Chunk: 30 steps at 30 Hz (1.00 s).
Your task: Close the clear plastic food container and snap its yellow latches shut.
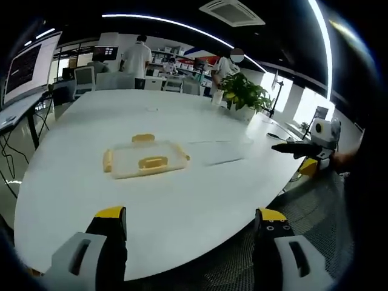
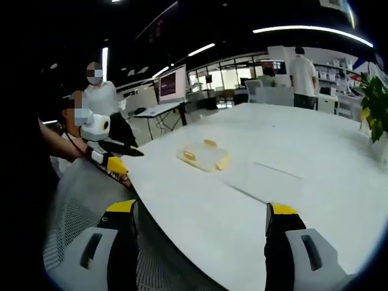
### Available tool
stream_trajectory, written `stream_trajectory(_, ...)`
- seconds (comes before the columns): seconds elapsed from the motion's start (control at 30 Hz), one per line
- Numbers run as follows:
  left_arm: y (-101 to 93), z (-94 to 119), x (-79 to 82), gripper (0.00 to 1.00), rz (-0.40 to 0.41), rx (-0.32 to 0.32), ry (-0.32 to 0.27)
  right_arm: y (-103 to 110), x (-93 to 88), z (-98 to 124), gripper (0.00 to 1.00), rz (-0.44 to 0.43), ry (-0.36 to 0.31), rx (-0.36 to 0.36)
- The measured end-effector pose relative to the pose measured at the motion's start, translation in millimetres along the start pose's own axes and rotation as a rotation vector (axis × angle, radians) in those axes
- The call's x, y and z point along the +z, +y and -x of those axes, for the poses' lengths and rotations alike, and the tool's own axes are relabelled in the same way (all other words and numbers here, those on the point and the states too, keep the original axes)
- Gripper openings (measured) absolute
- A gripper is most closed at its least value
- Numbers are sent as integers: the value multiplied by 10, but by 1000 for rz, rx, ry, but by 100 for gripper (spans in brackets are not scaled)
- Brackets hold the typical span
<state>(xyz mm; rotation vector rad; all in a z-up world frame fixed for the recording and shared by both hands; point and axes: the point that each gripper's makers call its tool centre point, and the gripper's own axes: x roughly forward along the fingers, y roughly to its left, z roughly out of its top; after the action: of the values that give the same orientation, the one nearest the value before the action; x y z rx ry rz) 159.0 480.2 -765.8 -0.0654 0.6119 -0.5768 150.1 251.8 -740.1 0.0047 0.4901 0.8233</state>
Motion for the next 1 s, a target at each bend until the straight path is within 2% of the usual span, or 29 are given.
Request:
stream_trajectory(0.13, -49, -9, 61, 82, -14, -26, -29, 16, -14, -2, 84, 11, 14, 8)
stream_trajectory(0.27, -48, 1, 81, 82, -21, -31, -37, 61, 115, 15, 84, 11, -8, 23)
stream_trajectory(0.37, -30, 0, 107, 82, -10, -36, -44, 67, 154, -11, 84, 18, -1, 25)
stream_trajectory(0.53, 1, -44, 138, 87, -19, -49, -32, 111, 262, -117, 84, 20, -13, 37)
stream_trajectory(0.63, 14, -51, 200, 96, 4, -60, -42, 134, 261, -152, 84, 31, 2, 41)
stream_trajectory(0.77, -3, -32, 243, 95, -7, -79, -41, 158, 298, -171, 84, 45, 9, 47)
stream_trajectory(0.93, 25, -30, 229, 99, -7, -79, -24, 169, 418, -200, 84, 12, -8, 42)
stream_trajectory(1.0, 4, -31, 224, 99, 1, -101, -21, 207, 462, -230, 84, 11, -16, 43)
